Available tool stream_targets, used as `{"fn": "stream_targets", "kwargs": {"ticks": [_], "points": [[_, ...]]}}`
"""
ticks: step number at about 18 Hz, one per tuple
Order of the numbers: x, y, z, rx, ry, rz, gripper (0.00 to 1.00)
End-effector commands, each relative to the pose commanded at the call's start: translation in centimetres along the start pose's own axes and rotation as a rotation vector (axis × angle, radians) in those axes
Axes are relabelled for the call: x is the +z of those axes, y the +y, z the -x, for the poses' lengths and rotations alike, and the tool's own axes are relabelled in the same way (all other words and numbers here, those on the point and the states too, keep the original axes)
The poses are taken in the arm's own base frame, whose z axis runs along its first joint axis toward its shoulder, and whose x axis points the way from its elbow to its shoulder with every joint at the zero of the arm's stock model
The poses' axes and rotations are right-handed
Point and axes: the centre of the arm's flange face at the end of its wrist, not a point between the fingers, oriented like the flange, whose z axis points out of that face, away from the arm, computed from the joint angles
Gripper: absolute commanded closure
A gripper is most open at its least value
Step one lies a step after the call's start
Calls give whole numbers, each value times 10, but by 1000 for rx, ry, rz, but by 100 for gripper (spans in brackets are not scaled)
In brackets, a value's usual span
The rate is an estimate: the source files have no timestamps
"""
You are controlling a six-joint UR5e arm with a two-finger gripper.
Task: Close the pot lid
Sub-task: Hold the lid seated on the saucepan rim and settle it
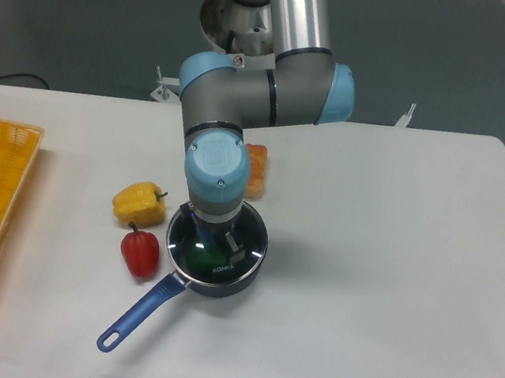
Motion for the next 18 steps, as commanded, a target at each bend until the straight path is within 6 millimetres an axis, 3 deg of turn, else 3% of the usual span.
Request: {"fn": "stream_targets", "kwargs": {"ticks": [9,18], "points": [[-8,2,-3,6,-10,-1,39],[-1,1,-4,8,1,6,39]]}}
